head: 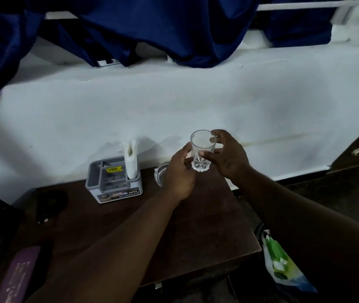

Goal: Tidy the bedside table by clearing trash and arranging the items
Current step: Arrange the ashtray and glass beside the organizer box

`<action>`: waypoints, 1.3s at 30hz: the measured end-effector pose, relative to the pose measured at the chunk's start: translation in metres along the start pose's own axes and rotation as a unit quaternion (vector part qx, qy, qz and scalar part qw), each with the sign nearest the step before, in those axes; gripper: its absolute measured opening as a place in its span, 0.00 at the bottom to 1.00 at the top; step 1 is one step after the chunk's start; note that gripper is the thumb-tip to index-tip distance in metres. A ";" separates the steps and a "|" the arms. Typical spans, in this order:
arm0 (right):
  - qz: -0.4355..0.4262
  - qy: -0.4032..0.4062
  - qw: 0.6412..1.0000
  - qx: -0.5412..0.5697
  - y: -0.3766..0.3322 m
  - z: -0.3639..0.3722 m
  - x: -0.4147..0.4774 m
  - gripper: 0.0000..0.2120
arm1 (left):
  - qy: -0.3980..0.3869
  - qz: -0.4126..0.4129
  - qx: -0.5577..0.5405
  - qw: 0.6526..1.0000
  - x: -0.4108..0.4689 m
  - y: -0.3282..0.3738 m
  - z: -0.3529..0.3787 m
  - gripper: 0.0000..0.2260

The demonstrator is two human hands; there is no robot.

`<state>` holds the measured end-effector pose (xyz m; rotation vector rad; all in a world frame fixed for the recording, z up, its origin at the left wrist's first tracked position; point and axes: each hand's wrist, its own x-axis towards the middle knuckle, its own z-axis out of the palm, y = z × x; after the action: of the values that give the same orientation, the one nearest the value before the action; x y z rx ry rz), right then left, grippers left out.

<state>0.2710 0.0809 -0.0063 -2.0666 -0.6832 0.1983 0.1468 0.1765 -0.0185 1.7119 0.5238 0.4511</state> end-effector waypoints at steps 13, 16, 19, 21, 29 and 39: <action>-0.034 -0.053 0.998 0.016 -0.044 0.043 -0.006 0.33 | 0.039 0.009 0.011 0.999 -0.012 -0.013 -0.064 0.28; -0.026 -0.066 0.997 0.018 -0.044 0.055 -0.008 0.33 | 0.049 0.000 0.023 0.999 -0.013 -0.024 -0.070 0.29; -0.018 -0.080 0.996 0.018 -0.042 0.064 -0.009 0.34 | 0.053 -0.026 0.027 0.998 -0.015 -0.036 -0.072 0.31; -0.013 -0.091 0.996 0.021 -0.040 0.068 -0.011 0.34 | 0.074 -0.038 0.033 0.996 -0.018 -0.042 -0.072 0.33; -0.012 -0.099 0.995 0.001 -0.033 0.074 -0.014 0.35 | 0.082 -0.035 0.035 0.995 -0.021 -0.052 -0.070 0.33; -0.037 -0.102 0.994 -0.002 -0.025 0.077 -0.016 0.35 | 0.060 -0.020 0.072 0.995 -0.021 -0.060 -0.071 0.34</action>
<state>0.2182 0.1390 -0.0315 -2.0391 -0.8827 0.3706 0.0838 0.2325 -0.0640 1.8167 0.6905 0.5001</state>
